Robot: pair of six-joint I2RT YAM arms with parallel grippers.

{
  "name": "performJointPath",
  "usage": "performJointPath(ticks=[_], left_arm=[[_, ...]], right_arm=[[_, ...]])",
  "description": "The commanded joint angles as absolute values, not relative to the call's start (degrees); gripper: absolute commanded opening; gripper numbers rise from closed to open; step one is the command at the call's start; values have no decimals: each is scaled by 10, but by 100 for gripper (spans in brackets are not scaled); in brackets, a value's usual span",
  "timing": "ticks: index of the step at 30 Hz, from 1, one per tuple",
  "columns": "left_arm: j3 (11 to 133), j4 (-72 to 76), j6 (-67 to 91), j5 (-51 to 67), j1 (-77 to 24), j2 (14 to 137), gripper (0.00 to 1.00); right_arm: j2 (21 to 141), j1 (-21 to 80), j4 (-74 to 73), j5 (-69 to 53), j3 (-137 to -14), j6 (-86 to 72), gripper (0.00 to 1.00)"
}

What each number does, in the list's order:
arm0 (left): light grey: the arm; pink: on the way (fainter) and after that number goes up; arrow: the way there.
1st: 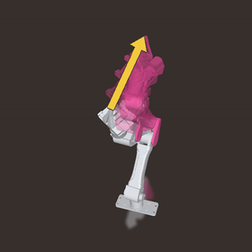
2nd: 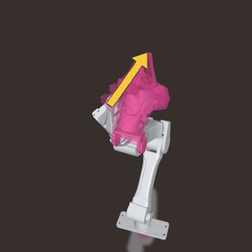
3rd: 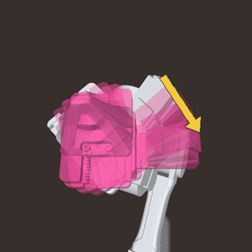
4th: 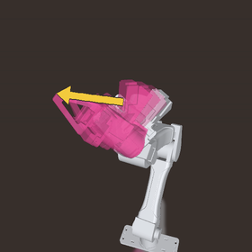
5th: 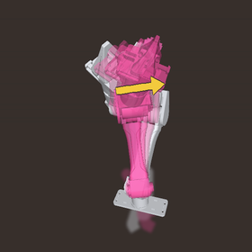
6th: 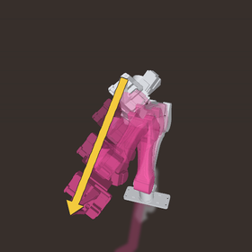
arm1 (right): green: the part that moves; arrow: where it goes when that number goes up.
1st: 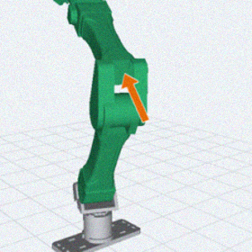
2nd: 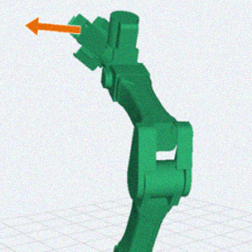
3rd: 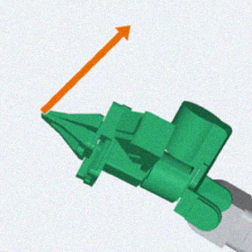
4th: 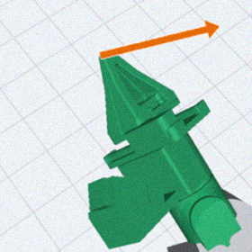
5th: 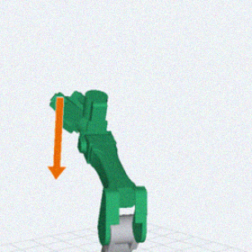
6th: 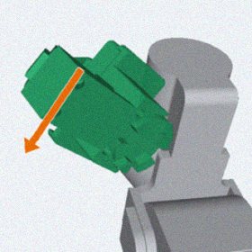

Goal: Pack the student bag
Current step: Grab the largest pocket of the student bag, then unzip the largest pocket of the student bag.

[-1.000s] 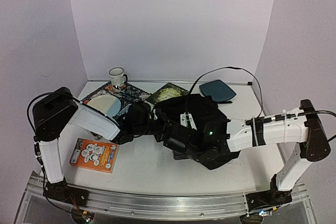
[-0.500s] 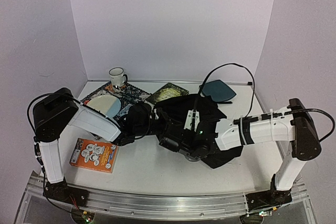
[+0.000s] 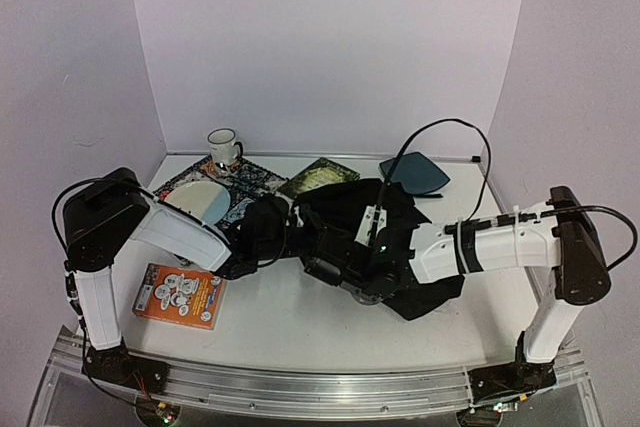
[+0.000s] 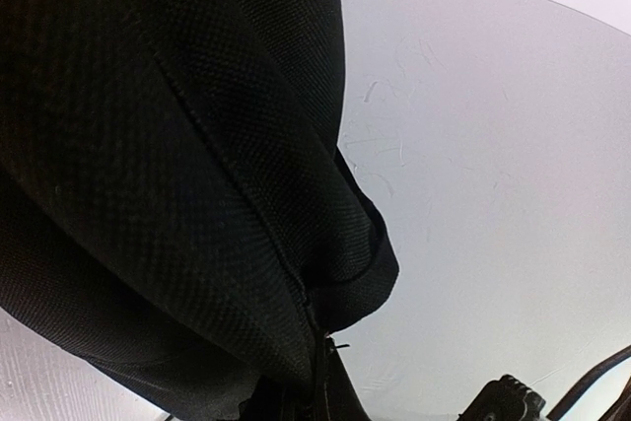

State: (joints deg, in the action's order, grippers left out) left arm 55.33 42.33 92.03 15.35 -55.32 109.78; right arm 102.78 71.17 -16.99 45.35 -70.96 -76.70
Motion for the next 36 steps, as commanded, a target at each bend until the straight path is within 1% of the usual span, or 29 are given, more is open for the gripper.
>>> performJointPath(ticks=[1,2,3,11,18,28,32,36], left_arm=[[556,489,919,166,-562,1085,0],[556,489,917,165,-562,1086,0],[556,489,915,165,-562,1087,0],[563,489,903,166,-549,1117,0],[557,489,888,164,-536,1122,0],[552,488,860,187,-502,1127,0],[548,484,833,215,-483,1132,0],[550,450,788,255,-464,1142,0]], right_arm=[[1022,705,-199,488,-708,-766,6],[1015,705,-199,483,-703,-763,1],[1007,706,-199,476,-696,-759,0],[924,716,-199,391,-634,-693,0],[855,722,-200,319,-572,-668,0],[814,723,-207,253,-571,-575,0],[802,729,-210,218,-570,-533,0],[792,744,-211,180,-572,-489,0]])
